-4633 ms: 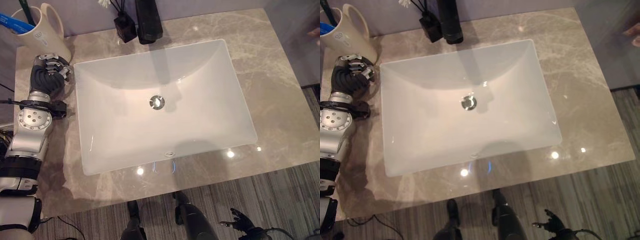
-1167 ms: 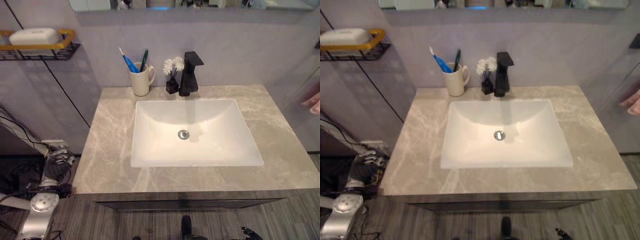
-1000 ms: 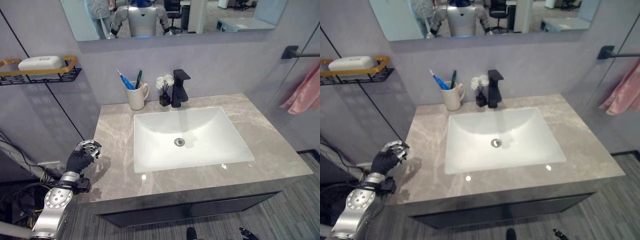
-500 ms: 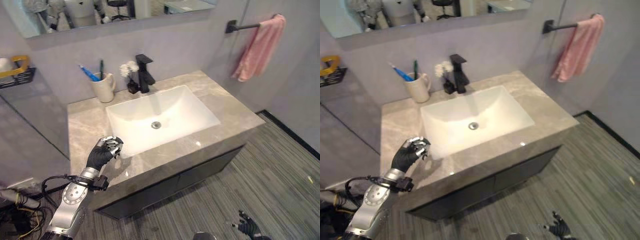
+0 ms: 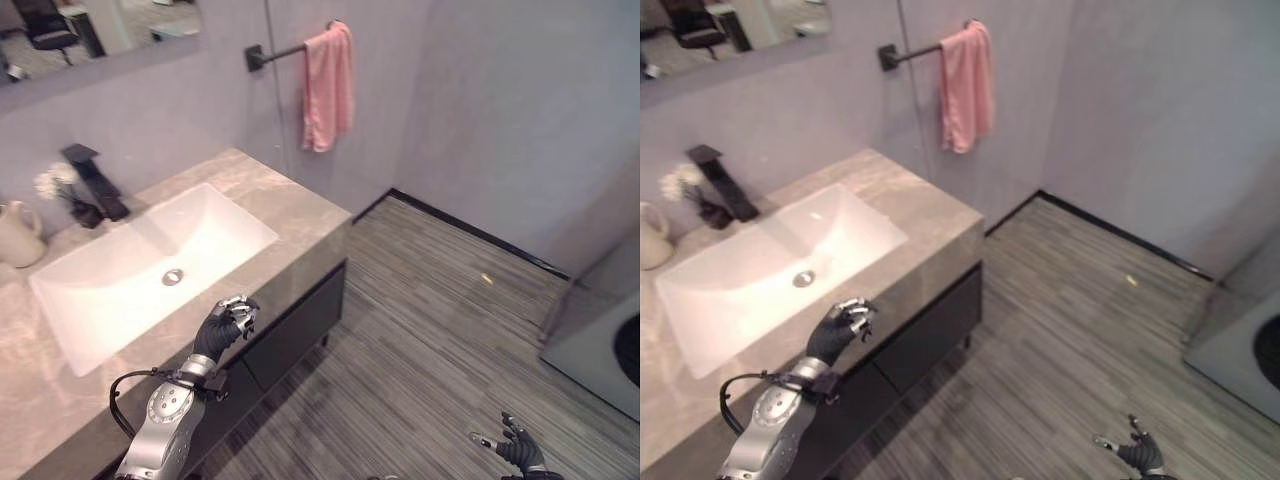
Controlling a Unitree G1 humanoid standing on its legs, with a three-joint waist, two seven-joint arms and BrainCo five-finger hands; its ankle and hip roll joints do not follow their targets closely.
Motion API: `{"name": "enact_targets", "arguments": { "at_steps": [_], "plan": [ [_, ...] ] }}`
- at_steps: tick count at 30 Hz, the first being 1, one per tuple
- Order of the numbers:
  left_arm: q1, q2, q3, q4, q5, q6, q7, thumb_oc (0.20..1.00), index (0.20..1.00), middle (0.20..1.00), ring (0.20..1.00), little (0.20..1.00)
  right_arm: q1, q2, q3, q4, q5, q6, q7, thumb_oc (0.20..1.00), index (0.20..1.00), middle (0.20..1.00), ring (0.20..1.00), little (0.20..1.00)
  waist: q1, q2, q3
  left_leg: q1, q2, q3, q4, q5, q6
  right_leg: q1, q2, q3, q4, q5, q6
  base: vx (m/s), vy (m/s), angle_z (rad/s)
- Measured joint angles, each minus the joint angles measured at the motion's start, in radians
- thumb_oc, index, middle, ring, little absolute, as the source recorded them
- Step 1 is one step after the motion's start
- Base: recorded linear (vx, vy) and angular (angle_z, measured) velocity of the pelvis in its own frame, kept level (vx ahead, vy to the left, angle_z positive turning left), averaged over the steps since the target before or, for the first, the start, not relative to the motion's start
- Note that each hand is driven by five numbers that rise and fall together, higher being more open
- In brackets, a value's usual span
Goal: Put brush and paste in cup on sink, flatten towel.
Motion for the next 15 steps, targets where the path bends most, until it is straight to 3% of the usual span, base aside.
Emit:
{"name": "enact_targets", "arguments": {
  "at_steps": [1, 2, 3, 4, 6, 9, 11, 12, 13, 15],
  "plan": [
    [0.0, -0.003, -0.01, -0.001, 0.001, 0.0, 0.003, 0.2, 0.2, 0.2, 0.2, 0.2, -0.015, -0.006, 0.005, -0.011, 0.0, -0.001, -0.008, 1.0, 1.0, 1.0, 1.0, 1.0, 0.019, -0.015, 0.009, -0.011, -0.075, -0.164, -0.024, -0.053, -0.008, -0.018, -0.005, 0.053, -0.014, 0.015, -0.015, 0.08, -0.116, -1.06],
    [0.002, -0.004, -0.017, 0.002, 0.001, 0.0, 0.005, 0.2, 0.2, 0.2, 0.2, 0.2, -0.037, -0.005, 0.007, -0.011, 0.0, -0.001, -0.009, 1.0, 1.0, 1.0, 1.0, 1.0, 0.033, -0.025, 0.018, -0.013, -0.135, -0.279, -0.07, -0.071, -0.003, -0.023, -0.004, 0.097, -0.036, 0.036, -0.023, 0.09, -0.067, -1.3],
    [0.004, -0.007, -0.018, 0.003, 0.001, 0.0, 0.009, 0.2, 0.2, 0.2, 0.2, 0.2, -0.064, -0.004, 0.017, -0.002, -0.001, -0.001, -0.011, 1.0, 1.0, 1.0, 1.0, 1.0, 0.047, -0.031, 0.024, -0.024, -0.19, -0.376, -0.105, -0.078, 0.008, -0.021, 0.001, 0.141, -0.062, 0.059, -0.026, 0.1, -0.005, -1.3],
    [0.004, -0.008, -0.02, 0.01, 0.001, 0.0, 0.011, 0.2, 0.2, 0.2, 0.2, 0.2, -0.087, -0.004, 0.031, 0.004, -0.002, -0.001, -0.011, 1.0, 1.0, 1.0, 1.0, 1.0, 0.065, -0.033, 0.035, -0.025, -0.221, -0.425, -0.134, -0.078, 0.01, -0.009, 0.007, 0.18, -0.084, 0.068, -0.026, 0.12, 0.03, -1.13],
    [-0.007, -0.01, -0.026, 0.04, 0.001, 0.0, 0.01, 0.2, 0.2, 0.2, 0.2, 0.2, -0.101, 0.0, 0.043, 0.005, -0.002, -0.002, -0.011, 1.0, 1.0, 1.0, 1.0, 1.0, 0.065, -0.024, 0.041, -0.076, -0.243, -0.431, -0.142, -0.077, 0.011, 0.035, 0.01, 0.178, -0.147, 0.086, -0.029, 0.1, 0.053, -0.77],
    [-0.003, -0.013, -0.052, 0.055, 0.001, -0.003, 0.012, 0.2, 0.2, 0.2, 0.2, 0.2, -0.075, -0.01, 0.049, -0.016, -0.013, -0.002, -0.012, 1.0, 1.0, 1.0, 1.0, 1.0, 0.068, 0.013, 0.037, -0.139, -0.242, -0.404, -0.086, -0.071, 0.014, 0.053, 0.013, 0.191, -0.143, 0.077, 0.002, 0.16, 0.16, -0.7],
    [0.009, -0.023, -0.087, 0.099, 0.001, 0.0, 0.012, 0.2, 0.2, 0.2, 0.2, 0.2, -0.058, -0.023, 0.063, -0.036, -0.021, -0.002, -0.013, 1.0, 1.0, 1.0, 1.0, 1.0, 0.051, 0.06, 0.01, -0.094, -0.223, -0.348, -0.129, -0.093, 0.048, 0.063, 0.013, 0.211, -0.145, 0.069, 0.041, 0.15, 0.193, -0.63],
    [0.007, -0.027, -0.103, 0.124, 0.001, 0.003, 0.011, 0.2, 0.2, 0.2, 0.2, 0.2, -0.062, -0.02, 0.067, -0.025, -0.023, -0.002, -0.013, 1.0, 1.0, 1.0, 1.0, 1.0, 0.034, 0.073, 0.001, -0.066, -0.232, -0.332, -0.167, -0.068, 0.048, 0.068, -0.001, 0.22, -0.14, 0.064, 0.063, 0.09, 0.178, -0.51],
    [0.008, -0.036, -0.107, 0.138, 0.001, 0.011, 0.015, 0.2, 0.2, 0.2, 0.2, 0.2, -0.064, -0.014, 0.07, -0.028, -0.024, -0.001, -0.013, 1.0, 1.0, 1.0, 1.0, 1.0, 0.032, 0.074, 0.0, -0.026, -0.246, -0.294, -0.211, -0.054, 0.067, 0.062, -0.021, 0.239, -0.123, 0.061, 0.074, 0.07, 0.177, -0.59],
    [0.018, -0.038, -0.108, 0.142, 0.002, 0.019, 0.025, 0.2, 0.2, 0.2, 0.2, 0.2, -0.06, 0.0, 0.073, -0.055, -0.025, -0.001, -0.013, 1.0, 1.0, 1.0, 1.0, 1.0, 0.025, 0.066, 0.005, 0.017, -0.277, -0.245, -0.266, -0.04, 0.089, 0.055, -0.056, 0.27, -0.097, 0.062, 0.128, 0.06, 0.145, -0.63]
  ]
}}
